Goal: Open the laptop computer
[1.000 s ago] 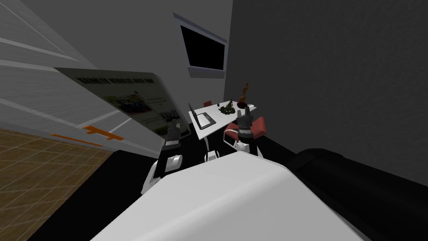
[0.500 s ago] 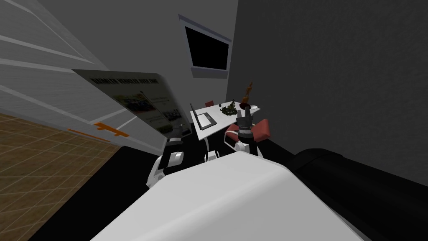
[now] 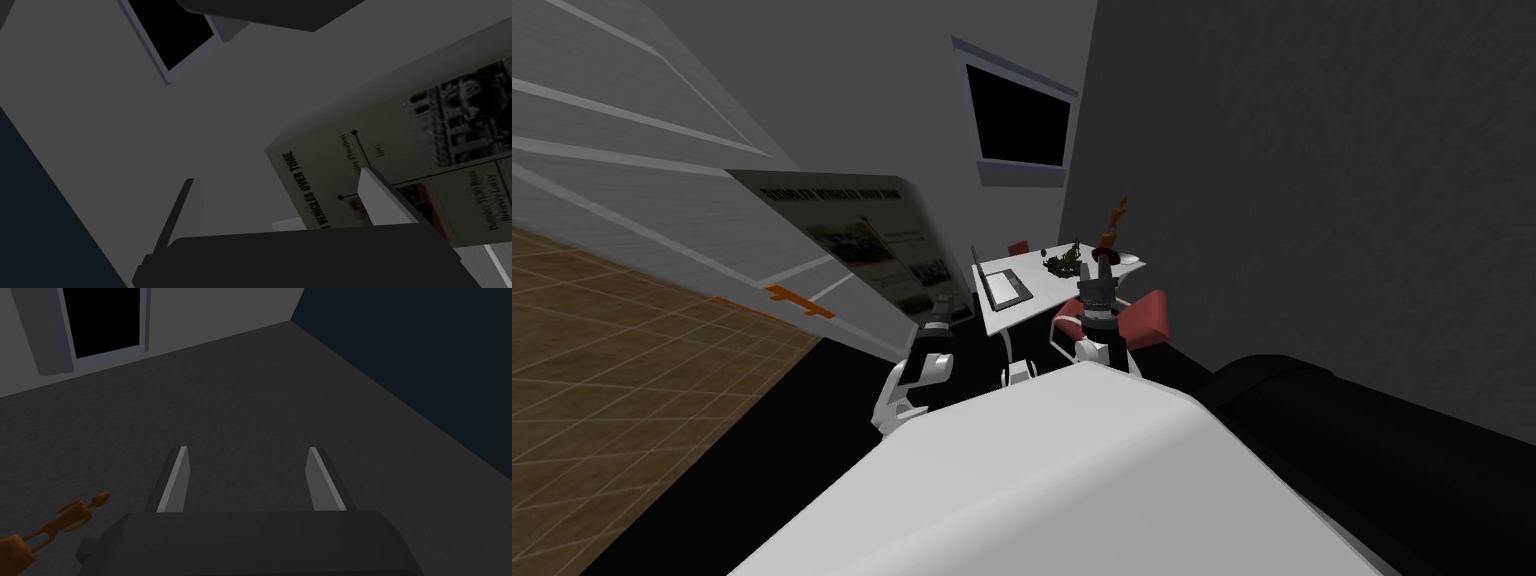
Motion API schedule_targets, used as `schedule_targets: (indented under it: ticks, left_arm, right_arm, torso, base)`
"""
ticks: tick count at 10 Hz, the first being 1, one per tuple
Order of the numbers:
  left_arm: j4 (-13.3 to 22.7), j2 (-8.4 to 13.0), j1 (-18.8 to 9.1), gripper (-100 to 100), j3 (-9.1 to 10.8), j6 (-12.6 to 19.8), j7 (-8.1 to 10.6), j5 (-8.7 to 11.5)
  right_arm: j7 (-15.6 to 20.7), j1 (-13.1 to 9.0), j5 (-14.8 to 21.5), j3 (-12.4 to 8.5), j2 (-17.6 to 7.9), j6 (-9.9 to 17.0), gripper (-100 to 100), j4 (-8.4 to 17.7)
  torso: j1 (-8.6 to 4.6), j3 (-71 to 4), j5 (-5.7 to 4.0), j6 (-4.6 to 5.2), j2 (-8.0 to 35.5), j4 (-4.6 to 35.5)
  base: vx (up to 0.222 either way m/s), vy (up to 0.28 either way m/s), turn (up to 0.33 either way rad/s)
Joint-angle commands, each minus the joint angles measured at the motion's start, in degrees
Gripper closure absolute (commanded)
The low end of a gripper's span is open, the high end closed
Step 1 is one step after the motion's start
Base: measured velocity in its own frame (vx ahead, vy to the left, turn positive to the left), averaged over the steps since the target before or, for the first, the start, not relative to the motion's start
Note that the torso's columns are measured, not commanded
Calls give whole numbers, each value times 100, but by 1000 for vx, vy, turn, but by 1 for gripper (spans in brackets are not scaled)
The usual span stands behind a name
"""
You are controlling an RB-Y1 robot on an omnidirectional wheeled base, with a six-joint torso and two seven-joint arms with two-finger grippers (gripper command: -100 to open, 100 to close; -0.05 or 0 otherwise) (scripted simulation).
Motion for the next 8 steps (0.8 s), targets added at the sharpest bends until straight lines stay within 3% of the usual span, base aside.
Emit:
schedule_targets:
  ticks: [1, 2, 4, 5, 7, 8]
  left_arm:
    - [170, -2, -254, -100, 1, 406, -200, -71]
    - [170, -2, -254, -100, 1, 406, -200, -71]
    - [352, 1, -586, -100, 17, 767, -441, -157]
    - [352, 1, -586, -100, 17, 832, -441, -157]
    - [522, -11, -920, -100, 39, 1180, -689, -244]
    - [522, -11, -920, -100, 39, 1238, -689, -244]
  right_arm:
    - [0, -1, 0, 0, 0, 0, 0, 0]
    - [0, 0, 0, 0, 0, 0, 0, 0]
    - [0, 0, 0, 0, 0, 0, 0, 0]
    - [0, 0, 0, 0, 0, 0, 0, 0]
    - [0, 0, 0, 0, 0, 0, 0, 0]
    - [0, 0, 0, 0, 0, 0, 0, 0]
  torso:
    - [5, 1, 1, 2, 2, 0]
    - [5, 3, 2, 0, 4, 1]
    - [6, 1, 2, -1, 1, 0]
    - [-4, 0, -1, 1, 1, 0]
    - [7, 0, 2, 0, 0, 0]
    - [2, 0, 1, 0, 0, 0]
  base:
    - [1, -59, 90]
    - [5, -45, 60]
    - [1, -65, 156]
    - [5, -64, 57]
    - [2, -65, 139]
    - [-8, -61, 54]
